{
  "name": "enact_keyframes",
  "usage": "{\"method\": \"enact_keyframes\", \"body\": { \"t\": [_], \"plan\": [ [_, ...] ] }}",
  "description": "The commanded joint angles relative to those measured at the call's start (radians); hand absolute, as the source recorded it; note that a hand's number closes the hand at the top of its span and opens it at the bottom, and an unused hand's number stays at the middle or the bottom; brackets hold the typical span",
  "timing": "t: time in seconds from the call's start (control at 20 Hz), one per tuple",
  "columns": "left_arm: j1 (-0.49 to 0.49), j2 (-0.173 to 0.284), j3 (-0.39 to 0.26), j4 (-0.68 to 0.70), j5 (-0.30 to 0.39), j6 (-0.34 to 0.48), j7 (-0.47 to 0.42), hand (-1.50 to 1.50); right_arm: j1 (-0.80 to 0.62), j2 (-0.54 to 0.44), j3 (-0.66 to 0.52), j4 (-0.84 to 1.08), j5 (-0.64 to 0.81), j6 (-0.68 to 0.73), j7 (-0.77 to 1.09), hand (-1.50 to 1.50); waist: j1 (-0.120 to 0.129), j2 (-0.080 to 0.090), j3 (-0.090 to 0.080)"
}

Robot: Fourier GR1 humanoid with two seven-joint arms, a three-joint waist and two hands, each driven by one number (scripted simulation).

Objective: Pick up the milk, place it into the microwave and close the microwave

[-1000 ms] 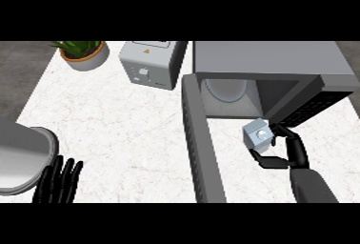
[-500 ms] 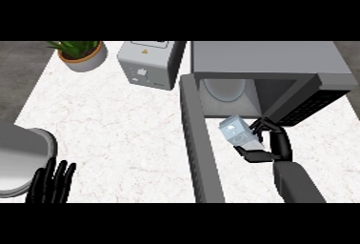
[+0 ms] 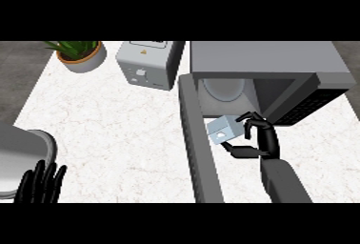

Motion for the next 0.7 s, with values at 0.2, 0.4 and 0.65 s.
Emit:
{"method": "enact_keyframes", "body": {
  "t": [0.2,0.4,0.65],
  "plan": [
    [-0.039,-0.016,0.049,0.046,0.014,-0.035,0.004,-1.50,-0.030,0.017,0.120,-0.166,-0.022,-0.170,0.199,1.50,0.000,0.002,0.000],
    [-0.046,-0.037,0.039,0.056,-0.001,-0.052,0.020,-1.50,-0.055,0.017,0.107,-0.122,-0.027,-0.202,0.202,1.50,0.002,0.003,0.001],
    [0.015,0.005,0.102,0.032,0.067,-0.124,0.000,-1.50,-0.230,-0.041,0.072,0.009,0.013,-0.230,0.306,1.50,0.013,0.005,0.001]
  ]
}}
